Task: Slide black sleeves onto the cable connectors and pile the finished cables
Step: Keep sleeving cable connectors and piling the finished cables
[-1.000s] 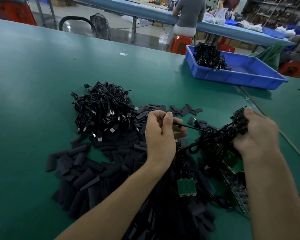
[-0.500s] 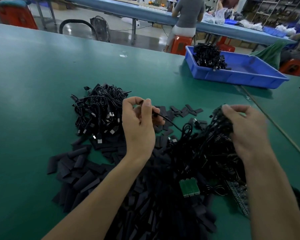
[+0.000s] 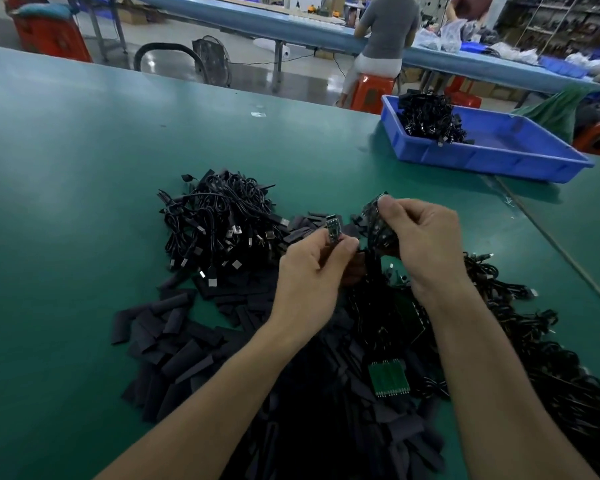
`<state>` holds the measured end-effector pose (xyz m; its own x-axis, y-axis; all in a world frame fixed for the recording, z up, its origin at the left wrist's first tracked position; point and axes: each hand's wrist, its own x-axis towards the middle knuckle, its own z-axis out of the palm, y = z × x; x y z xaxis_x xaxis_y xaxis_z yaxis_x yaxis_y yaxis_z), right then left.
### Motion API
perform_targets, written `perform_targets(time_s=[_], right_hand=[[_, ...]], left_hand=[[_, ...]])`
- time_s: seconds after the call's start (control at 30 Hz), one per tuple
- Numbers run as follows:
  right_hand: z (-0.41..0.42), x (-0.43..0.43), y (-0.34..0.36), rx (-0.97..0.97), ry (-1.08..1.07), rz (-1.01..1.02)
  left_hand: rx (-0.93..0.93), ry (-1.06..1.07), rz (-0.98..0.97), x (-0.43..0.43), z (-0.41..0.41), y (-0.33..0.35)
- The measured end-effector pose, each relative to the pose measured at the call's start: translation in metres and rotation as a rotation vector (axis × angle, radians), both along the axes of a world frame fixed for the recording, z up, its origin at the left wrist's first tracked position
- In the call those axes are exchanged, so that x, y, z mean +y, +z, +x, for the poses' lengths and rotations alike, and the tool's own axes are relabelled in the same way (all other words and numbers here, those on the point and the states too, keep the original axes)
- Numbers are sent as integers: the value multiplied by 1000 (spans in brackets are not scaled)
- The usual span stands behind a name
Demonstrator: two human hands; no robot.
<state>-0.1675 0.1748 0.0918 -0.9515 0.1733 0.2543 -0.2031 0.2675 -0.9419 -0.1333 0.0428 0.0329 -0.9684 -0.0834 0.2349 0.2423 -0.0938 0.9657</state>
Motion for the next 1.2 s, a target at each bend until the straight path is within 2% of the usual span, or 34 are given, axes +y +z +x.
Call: perform_targets(time_s=[0.1, 0.13, 0.27, 0.3, 0.4, 0.5, 0.53, 0.67, 0.73, 0.83, 1.0, 1.1, 1.2], right_hand=[[0, -3, 7, -69, -23, -371], [1, -1, 11, -88, -19, -482], [0, 12, 22, -53, -98, -863], [-2, 15, 23, -42, -160, -896], [-5, 27, 25, -57, -316, -813], [-4, 32, 22, -40, -297, -936], [-2, 30, 20, -41, -285, -921], [4, 28, 11, -49, -228, -491], [6, 29, 12, -82, -139, -383], [6, 25, 13, -125, -42, -338], [7, 5, 9, -155, 131, -370], [9, -3, 7, -191, 201, -426], [11, -13, 4, -221, 226, -538]], left_hand=[[64, 75, -207, -9, 2, -1], [47, 87, -216, -13, 2, -2], [-147, 37, 123, -18, 5, -1], [-169, 40, 200, -19, 4, 1], [-128, 97, 395, -26, 3, 10], [-16, 177, 474, -32, -1, 20], [14, 201, 521, -33, -3, 24], [104, 291, 666, -46, -10, 35], [108, 296, 627, -53, -12, 37], [84, 232, 535, -51, -10, 35], [25, 48, 412, -36, -2, 30], [-16, 22, 340, -31, 0, 28], [7, -4, 141, -22, 8, 23]])
